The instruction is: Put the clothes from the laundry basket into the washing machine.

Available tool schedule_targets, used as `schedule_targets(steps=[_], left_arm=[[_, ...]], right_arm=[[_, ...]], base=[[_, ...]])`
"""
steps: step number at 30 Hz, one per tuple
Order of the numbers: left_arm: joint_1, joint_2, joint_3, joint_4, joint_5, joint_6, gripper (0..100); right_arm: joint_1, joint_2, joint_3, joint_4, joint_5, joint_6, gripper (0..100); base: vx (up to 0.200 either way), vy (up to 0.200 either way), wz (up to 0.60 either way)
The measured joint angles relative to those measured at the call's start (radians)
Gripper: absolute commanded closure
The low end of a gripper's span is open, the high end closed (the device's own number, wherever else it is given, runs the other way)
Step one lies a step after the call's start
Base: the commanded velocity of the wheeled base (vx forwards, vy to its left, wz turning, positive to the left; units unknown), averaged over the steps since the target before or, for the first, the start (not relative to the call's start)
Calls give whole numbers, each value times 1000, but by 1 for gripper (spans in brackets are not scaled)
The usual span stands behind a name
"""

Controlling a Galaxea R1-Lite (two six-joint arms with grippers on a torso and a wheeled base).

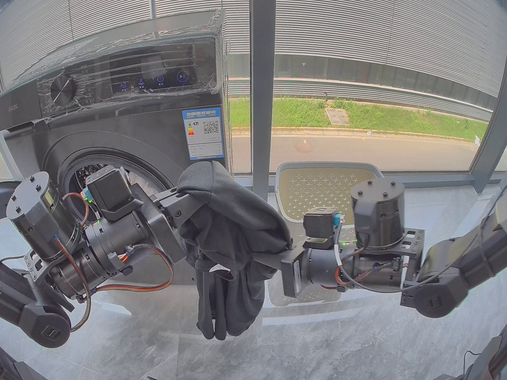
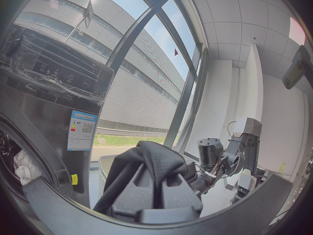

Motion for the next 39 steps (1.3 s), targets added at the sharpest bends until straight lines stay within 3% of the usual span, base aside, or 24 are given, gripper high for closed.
schedule_targets(steps=[10, 21, 32, 39], left_arm=[[42, 20, 9, 0, 15, 1, 100], [73, 37, 86, -9, 40, 3, 100], [82, 38, 93, -9, 52, 2, 100], [86, 36, 97, -10, 51, 1, 100]], right_arm=[[-5, -271, 197, 0, -1, -3, 100], [16, -414, 206, 8, 8, -5, 100], [61, -510, 278, 102, 108, 5, 100], [129, -529, 264, 123, 139, 9, 100]], base=[[0, 0, 0], [0, 0, 0], [0, 0, 0], [0, 0, 0]])
